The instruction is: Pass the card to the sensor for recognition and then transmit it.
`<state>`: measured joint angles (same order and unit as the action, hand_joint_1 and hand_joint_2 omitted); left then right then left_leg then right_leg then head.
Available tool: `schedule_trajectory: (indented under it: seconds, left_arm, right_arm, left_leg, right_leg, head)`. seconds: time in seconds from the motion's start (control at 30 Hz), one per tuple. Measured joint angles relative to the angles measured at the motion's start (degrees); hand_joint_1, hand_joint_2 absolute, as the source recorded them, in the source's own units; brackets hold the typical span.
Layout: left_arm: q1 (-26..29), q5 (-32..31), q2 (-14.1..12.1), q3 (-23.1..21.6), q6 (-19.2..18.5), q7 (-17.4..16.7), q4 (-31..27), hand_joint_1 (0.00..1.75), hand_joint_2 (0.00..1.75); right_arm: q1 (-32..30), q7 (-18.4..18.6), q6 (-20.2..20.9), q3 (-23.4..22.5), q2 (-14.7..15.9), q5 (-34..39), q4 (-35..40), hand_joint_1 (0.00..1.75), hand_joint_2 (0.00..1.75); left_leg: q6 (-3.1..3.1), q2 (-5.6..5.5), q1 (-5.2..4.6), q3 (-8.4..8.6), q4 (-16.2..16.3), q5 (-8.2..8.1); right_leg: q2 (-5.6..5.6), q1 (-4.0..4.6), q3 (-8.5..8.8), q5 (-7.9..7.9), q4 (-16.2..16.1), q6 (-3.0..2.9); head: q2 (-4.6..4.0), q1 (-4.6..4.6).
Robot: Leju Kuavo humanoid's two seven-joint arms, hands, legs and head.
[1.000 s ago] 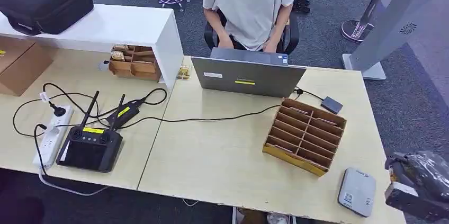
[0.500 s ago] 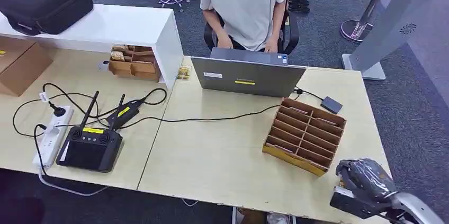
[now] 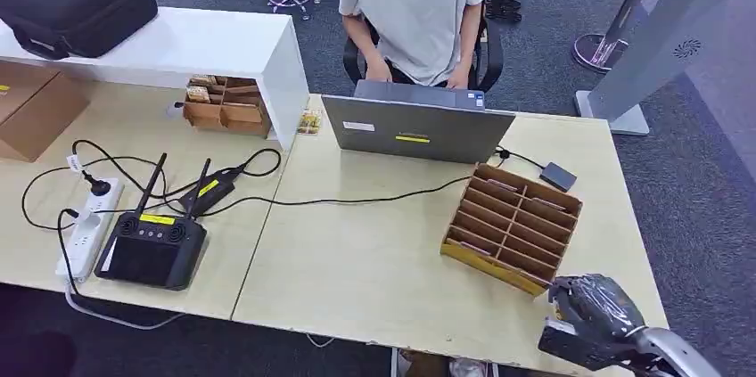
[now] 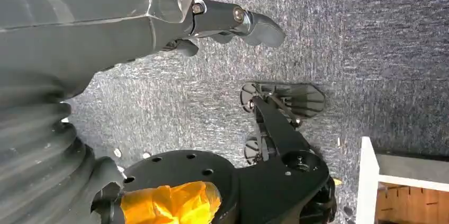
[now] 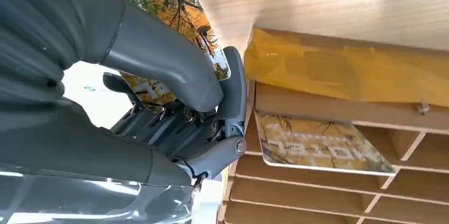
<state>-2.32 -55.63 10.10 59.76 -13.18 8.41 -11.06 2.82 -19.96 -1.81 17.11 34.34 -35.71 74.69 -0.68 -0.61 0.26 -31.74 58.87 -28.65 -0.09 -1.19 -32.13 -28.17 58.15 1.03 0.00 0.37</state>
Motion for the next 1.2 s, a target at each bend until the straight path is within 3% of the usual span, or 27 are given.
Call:
schedule_trajectory:
  seconds: [0.47, 0.63, 0.8, 0.93, 1.07, 1.2]
  left_arm:
    - [0.07, 0.09, -0.20, 0.00, 0.00, 0.00, 0.00, 0.00, 1.75]
    - [0.05, 0.68, 0.65, 0.39, 3.67, 0.00, 0.00, 0.00, 1.75]
    - [0.03, 0.70, 1.25, 0.57, 3.98, 0.00, 0.00, 0.00, 1.75]
    - [0.03, 0.68, 1.29, 1.12, 3.96, 0.00, 0.00, 0.00, 1.75]
    - [0.07, 0.07, 0.46, 1.25, 0.83, 0.00, 0.00, 0.00, 1.75]
    - [0.11, 0.02, 0.00, 1.25, 0.05, 0.00, 0.00, 0.00, 1.75]
  right_arm:
    - [-0.01, 0.09, -0.02, 0.48, -0.65, 0.00, -0.72, 1.75, 1.75]
    - [-0.03, -0.15, -0.55, 0.50, -0.87, 0.24, -1.38, 1.75, 1.75]
    - [-0.03, -0.57, -0.70, 0.50, -0.98, 0.24, -1.82, 1.75, 1.75]
    - [-0.01, -1.22, -2.01, 0.33, -0.98, 0.28, -1.51, 1.75, 1.75]
    - [0.25, -1.66, -3.91, -1.16, -0.76, 1.38, 1.68, 1.75, 1.75]
    - [0.53, -1.42, -3.82, -1.81, -0.46, 1.38, 3.84, 1.75, 1.75]
  left_leg:
    - [0.00, 0.00, 0.00, 0.01, 0.00, 0.00]
    - [0.00, 0.00, -0.01, 0.01, 0.01, 0.00]
    - [0.00, 0.00, -0.02, 0.01, 0.02, 0.00]
    - [0.00, 0.00, -0.02, 0.00, 0.02, 0.00]
    - [0.00, 0.01, 0.00, 0.02, 0.01, 0.00]
    - [0.00, 0.00, 0.00, 0.01, 0.01, 0.00]
  right_leg:
    - [0.00, 0.00, -0.01, 0.00, 0.00, 0.00]
    - [0.00, -0.02, -0.01, 0.00, 0.00, 0.00]
    - [0.00, -0.03, 0.00, 0.00, -0.01, 0.00]
    - [0.00, -0.03, 0.00, 0.01, 0.00, 0.00]
    - [0.02, 0.00, -0.01, 0.01, 0.00, 0.00]
    - [0.00, 0.00, 0.00, 0.01, 0.00, 0.00]
  head:
    - [0.00, 0.00]
    - [0.00, 0.00]
    - [0.00, 0.00]
    - [0.00, 0.00]
    - [0.00, 0.00]
    - [0.00, 0.00]
